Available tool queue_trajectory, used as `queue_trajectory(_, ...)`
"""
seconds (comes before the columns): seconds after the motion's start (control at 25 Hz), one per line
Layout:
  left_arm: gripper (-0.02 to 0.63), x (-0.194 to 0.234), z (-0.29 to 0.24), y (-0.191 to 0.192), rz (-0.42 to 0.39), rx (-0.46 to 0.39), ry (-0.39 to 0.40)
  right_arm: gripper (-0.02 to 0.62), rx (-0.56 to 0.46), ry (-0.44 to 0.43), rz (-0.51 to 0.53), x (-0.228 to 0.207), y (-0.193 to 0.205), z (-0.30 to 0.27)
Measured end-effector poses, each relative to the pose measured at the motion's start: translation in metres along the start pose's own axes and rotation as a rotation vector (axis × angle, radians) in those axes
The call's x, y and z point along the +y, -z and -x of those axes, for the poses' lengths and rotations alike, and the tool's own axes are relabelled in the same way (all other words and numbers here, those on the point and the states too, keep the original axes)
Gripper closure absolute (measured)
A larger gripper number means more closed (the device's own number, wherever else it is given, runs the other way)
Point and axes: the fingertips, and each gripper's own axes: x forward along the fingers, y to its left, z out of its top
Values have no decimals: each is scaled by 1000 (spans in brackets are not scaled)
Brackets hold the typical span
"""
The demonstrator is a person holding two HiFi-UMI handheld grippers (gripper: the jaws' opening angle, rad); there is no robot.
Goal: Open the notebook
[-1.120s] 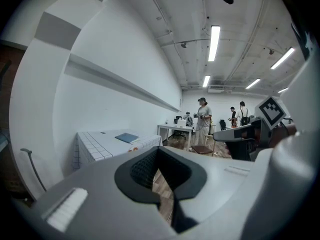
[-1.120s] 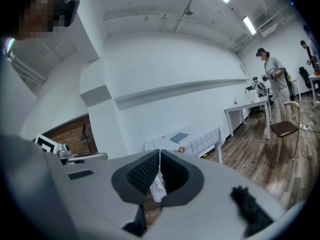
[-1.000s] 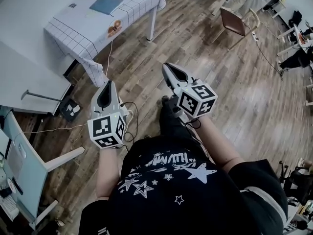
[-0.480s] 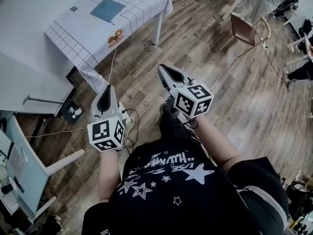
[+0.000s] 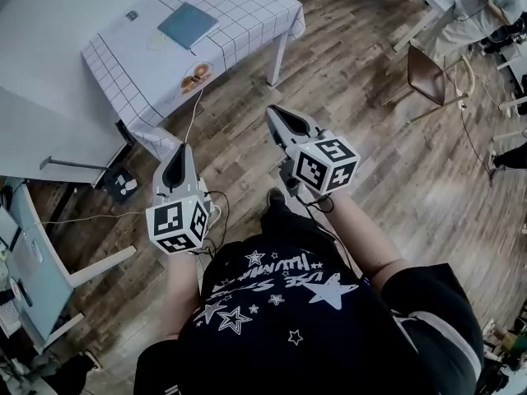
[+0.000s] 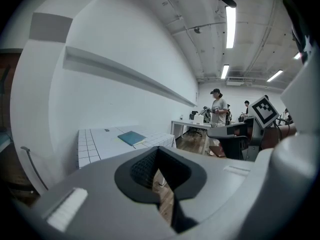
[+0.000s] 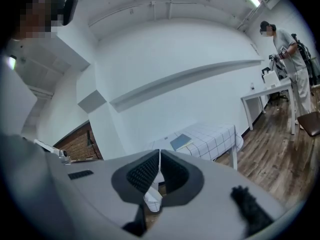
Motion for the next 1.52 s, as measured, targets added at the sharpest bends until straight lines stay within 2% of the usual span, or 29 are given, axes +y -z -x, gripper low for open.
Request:
queue_trajectory(0.44, 597, -18, -63, -21, 2, -16, -71, 577, 39, -77, 7, -64, -24, -34)
queue_trajectory(0.68, 597, -24, -93, -23, 30, -9, -108, 577, 28, -108, 9, -94, -46, -51)
queue_trajectory(0.96, 597, -37, -111, -24, 26, 3, -92, 577, 57, -96, -32, -117, -40, -59)
queue_trajectory(1.16, 597, -28, -125, -28, 64, -3, -77, 577, 73, -92, -30, -118, -38, -68)
queue_trajectory(1.52, 597, -5, -190, -43, 48, -15, 10, 577, 71, -24, -5, -140, -54, -105)
